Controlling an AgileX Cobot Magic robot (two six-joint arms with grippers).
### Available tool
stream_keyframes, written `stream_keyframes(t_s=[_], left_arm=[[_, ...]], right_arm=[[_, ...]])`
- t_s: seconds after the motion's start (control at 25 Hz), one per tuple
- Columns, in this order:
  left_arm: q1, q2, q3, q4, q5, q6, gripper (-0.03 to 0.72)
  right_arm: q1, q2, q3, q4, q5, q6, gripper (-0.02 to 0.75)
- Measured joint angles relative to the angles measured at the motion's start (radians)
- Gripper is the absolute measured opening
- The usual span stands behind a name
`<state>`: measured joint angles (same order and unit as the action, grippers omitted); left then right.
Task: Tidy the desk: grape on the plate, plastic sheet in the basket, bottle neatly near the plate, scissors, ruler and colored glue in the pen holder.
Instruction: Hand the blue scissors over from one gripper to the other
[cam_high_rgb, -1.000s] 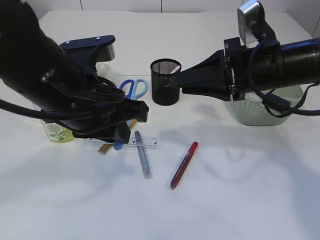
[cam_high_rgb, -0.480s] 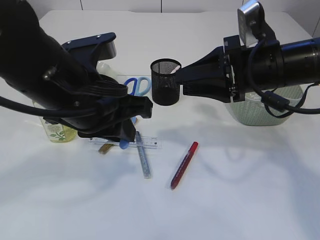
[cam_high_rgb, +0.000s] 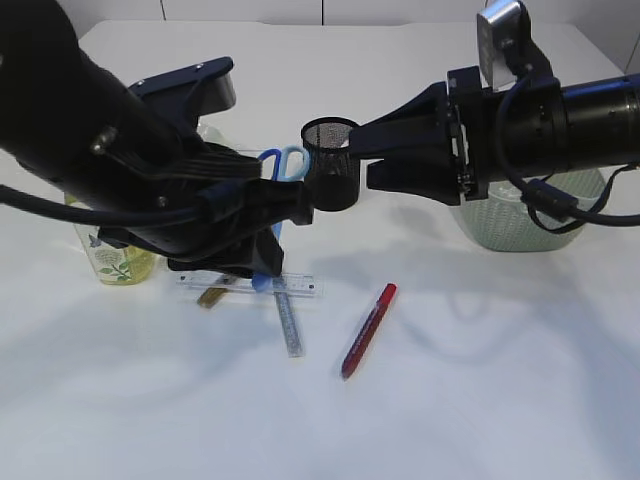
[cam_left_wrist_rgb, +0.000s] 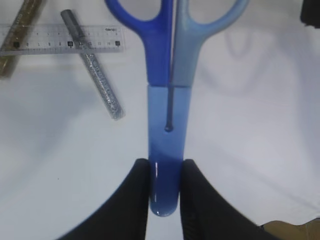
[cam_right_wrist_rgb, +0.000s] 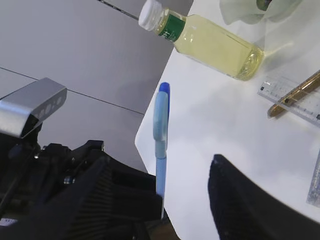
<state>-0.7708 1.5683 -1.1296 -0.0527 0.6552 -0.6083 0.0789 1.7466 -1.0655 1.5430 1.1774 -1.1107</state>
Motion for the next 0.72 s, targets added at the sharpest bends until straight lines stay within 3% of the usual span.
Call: stream_keyframes(t_s=[0.36,0.72], left_arm=[[-0.021,0.0,-0.053,-0.002,-0.008,0.022,0.125],[-0.043,0.0,-0.055,-0.006,-0.021,0.024,0.125]], right_arm=[[0.077,0.0,-0.012,0.047,-0.005,-0.03,0.492],[0.099,0.0,-0.038,0.056,-0.039,-0.034,0.493]])
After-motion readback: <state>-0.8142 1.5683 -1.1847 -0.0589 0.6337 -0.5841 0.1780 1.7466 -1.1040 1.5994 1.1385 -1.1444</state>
